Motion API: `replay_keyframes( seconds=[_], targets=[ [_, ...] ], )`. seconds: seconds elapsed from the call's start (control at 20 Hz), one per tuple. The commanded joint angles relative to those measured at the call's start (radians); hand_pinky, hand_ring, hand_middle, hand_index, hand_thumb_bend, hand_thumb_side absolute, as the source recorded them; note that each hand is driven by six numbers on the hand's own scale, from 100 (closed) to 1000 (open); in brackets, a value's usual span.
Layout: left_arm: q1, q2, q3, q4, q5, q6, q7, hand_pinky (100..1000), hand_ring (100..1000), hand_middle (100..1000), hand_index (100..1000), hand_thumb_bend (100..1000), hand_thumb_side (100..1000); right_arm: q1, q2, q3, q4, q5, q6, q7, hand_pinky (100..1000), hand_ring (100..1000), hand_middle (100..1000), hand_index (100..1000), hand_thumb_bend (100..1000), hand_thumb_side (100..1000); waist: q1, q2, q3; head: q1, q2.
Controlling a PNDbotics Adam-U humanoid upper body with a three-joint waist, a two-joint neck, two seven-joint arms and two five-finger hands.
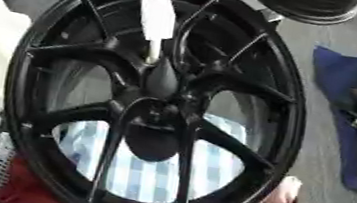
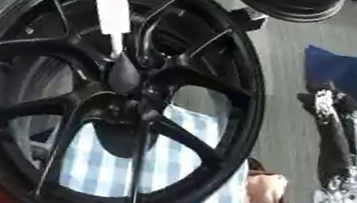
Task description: Pull the pin out of the wheel hub.
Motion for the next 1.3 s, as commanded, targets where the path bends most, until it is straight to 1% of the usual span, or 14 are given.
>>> replay_keyframes(
  seconds=[0.05,0.2,0.3,0.4,0.5,0.6,0.75,1.0,1.15,1.3],
  targets=[
    [-0.039,0.158,-0.025,-0.016,-0.023,0.009,-0.137,625,688,651,765,136,573,0.005,-0.031,0.0,-0.024,0.015,-0.008,0.004,832,719,512,631,100,582,0.005,-0.022,-0.004,0.002,-0.001],
    [-0.092,0.235,-0.055,-0.016,-0.034,0.028,-0.265,664,699,664,771,178,559,0.012,-0.034,0.002,-0.024,0.019,-0.007,0.006,832,718,511,631,100,581,0.005,-0.022,-0.01,-0.001,-0.006],
    [-0.136,0.262,-0.071,-0.016,-0.045,0.024,-0.349,677,704,668,773,189,553,0.017,-0.036,0.002,-0.024,0.023,-0.007,0.006,832,717,511,631,100,578,0.005,-0.024,-0.013,-0.004,-0.006],
    [-0.181,0.278,-0.087,-0.016,-0.048,0.023,-0.414,681,707,671,776,209,569,0.022,-0.038,0.001,-0.024,0.024,-0.008,0.005,832,717,511,630,100,576,0.005,-0.027,-0.013,-0.006,-0.001],
    [-0.226,0.285,-0.106,-0.016,-0.039,0.041,-0.456,680,708,672,777,219,571,0.028,-0.04,0.002,-0.024,0.026,-0.008,0.006,832,717,510,630,100,579,0.006,-0.03,-0.011,-0.005,0.006],
    [-0.266,0.286,-0.13,-0.016,-0.025,0.065,-0.477,671,706,670,776,222,583,0.033,-0.041,0.003,-0.024,0.027,-0.005,0.006,832,716,510,630,100,581,0.006,-0.032,-0.008,-0.006,0.01],
    [-0.332,0.283,-0.181,-0.016,0.008,0.118,-0.496,667,705,669,774,225,592,0.038,-0.042,0.006,-0.024,0.027,-0.002,0.007,832,716,510,630,100,583,0.005,-0.035,-0.002,-0.011,0.011],
    [-0.456,0.245,-0.268,-0.014,0.032,0.231,-0.524,667,712,677,783,244,613,0.043,-0.043,0.01,-0.024,0.026,0.007,0.008,831,714,510,629,100,593,0.005,-0.039,0.009,-0.017,0.015],
    [-0.559,0.181,-0.337,0.015,0.02,0.316,-0.551,666,723,687,800,279,647,0.046,-0.045,0.012,-0.024,0.025,0.011,0.008,831,714,509,629,100,593,0.004,-0.043,0.014,-0.022,0.018],
    [-0.658,0.102,-0.406,0.062,0.003,0.383,-0.573,654,722,684,806,337,672,0.048,-0.049,0.013,-0.024,0.024,0.01,0.009,831,713,509,629,100,586,0.003,-0.047,0.015,-0.024,0.019]
  ],
)
